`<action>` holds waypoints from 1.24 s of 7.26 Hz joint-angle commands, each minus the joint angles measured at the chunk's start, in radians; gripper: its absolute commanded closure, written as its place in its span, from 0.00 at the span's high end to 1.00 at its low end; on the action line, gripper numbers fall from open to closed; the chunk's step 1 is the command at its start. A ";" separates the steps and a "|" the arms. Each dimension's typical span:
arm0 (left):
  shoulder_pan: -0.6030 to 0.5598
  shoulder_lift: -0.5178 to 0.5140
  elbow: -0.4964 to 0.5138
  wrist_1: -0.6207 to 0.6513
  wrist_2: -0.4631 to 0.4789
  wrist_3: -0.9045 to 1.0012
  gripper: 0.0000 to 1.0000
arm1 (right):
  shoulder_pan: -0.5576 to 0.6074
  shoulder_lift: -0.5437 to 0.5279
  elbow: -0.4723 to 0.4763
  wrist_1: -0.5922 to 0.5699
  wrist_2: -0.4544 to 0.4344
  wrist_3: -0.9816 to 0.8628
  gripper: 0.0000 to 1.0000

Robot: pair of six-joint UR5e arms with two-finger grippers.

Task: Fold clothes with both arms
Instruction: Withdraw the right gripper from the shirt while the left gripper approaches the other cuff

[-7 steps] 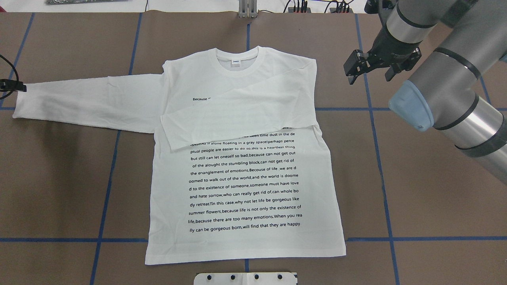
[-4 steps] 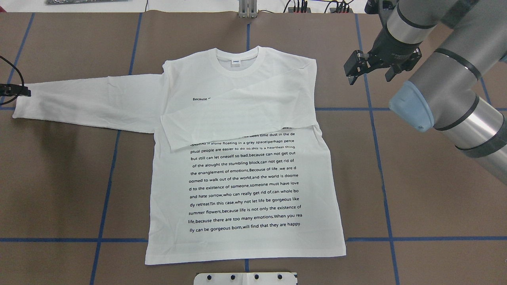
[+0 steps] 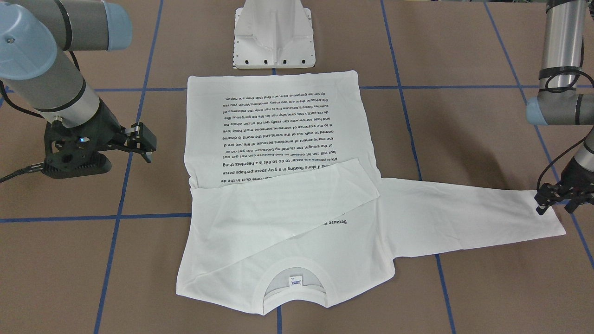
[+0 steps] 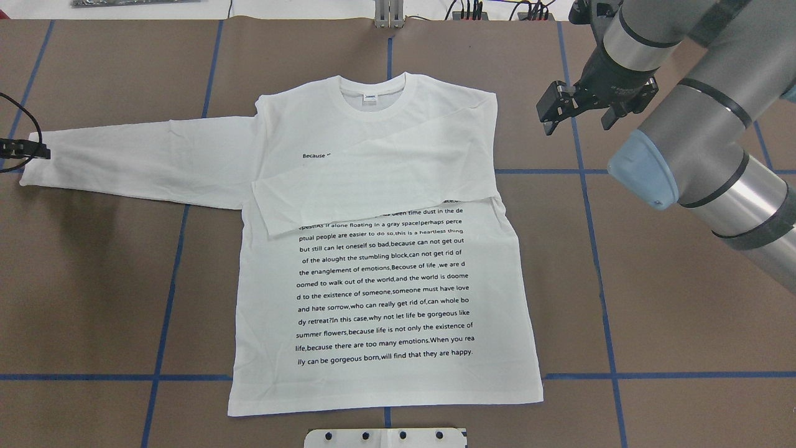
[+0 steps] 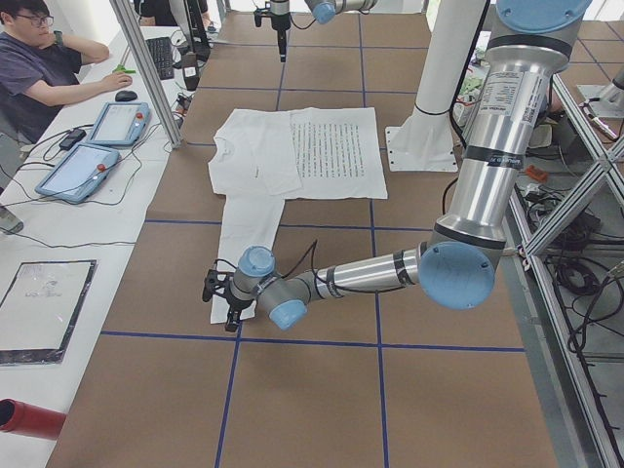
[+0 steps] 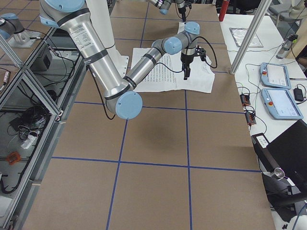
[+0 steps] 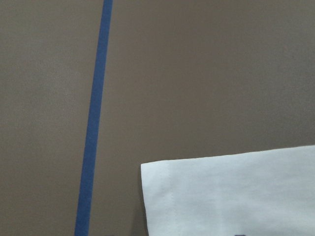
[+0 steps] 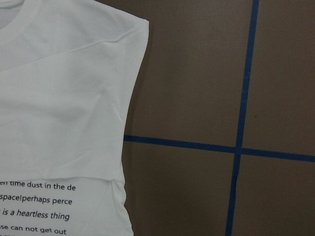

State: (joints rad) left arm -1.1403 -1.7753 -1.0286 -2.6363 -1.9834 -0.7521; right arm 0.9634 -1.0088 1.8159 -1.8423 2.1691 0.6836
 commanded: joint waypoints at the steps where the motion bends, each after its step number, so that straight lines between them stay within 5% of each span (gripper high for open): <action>1: 0.001 0.000 0.009 -0.002 -0.002 -0.001 0.85 | 0.000 -0.001 0.002 0.000 0.002 0.001 1.00; 9: 0.002 0.004 0.013 -0.002 -0.002 -0.009 0.77 | 0.001 -0.002 0.011 0.000 0.002 0.002 1.00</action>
State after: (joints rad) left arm -1.1383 -1.7724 -1.0154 -2.6385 -1.9850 -0.7560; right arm 0.9649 -1.0109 1.8258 -1.8422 2.1706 0.6857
